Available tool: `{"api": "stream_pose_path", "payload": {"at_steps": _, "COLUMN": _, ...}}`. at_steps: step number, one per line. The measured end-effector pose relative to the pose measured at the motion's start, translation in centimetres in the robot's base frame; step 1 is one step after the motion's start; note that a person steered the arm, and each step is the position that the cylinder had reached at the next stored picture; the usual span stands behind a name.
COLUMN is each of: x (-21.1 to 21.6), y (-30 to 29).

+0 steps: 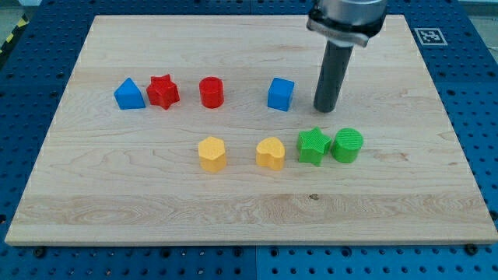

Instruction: Move the blue cube close to the red circle

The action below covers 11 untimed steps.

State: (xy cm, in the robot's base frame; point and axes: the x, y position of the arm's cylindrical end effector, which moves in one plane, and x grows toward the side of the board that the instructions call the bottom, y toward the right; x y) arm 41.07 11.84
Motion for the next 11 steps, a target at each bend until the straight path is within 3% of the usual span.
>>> {"api": "stream_pose_path", "payload": {"at_steps": 3, "x": -2.0, "y": -0.6}}
{"api": "stream_pose_path", "payload": {"at_steps": 6, "x": -1.1, "y": -0.7}}
{"api": "stream_pose_path", "payload": {"at_steps": 11, "x": -1.1, "y": -7.5}}
